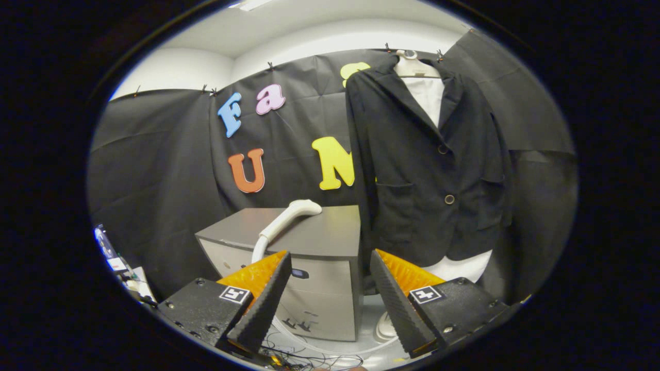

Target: Iron the clothes twice with a garment steamer, once on the left side and once on the right side.

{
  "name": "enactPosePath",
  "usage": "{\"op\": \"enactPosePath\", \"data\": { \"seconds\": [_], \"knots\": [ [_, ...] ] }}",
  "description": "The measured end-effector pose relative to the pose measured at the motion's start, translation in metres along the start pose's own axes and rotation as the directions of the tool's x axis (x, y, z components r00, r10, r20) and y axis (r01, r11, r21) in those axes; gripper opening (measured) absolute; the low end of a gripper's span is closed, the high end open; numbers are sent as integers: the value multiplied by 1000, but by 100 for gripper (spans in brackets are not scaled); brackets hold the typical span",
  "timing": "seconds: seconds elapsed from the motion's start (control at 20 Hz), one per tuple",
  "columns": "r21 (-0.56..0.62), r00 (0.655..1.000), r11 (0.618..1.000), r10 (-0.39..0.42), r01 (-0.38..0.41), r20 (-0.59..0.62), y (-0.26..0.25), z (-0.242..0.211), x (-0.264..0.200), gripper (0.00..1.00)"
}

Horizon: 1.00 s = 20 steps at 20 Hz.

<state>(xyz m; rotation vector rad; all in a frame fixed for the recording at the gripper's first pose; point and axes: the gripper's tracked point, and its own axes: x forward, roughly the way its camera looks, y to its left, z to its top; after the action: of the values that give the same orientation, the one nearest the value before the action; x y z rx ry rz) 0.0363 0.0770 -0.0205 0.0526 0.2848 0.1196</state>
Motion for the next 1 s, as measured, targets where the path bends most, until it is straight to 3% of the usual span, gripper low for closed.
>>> {"op": "enactPosePath", "data": {
  "seconds": [0.35,0.65,1.0],
  "knots": [
    [-9,992,997,74,-75,-106,81,28,74,98],
    [89,958,980,193,-178,-212,131,39,156,96],
    [104,933,989,137,-108,-334,135,34,252,94]
  ]
}}
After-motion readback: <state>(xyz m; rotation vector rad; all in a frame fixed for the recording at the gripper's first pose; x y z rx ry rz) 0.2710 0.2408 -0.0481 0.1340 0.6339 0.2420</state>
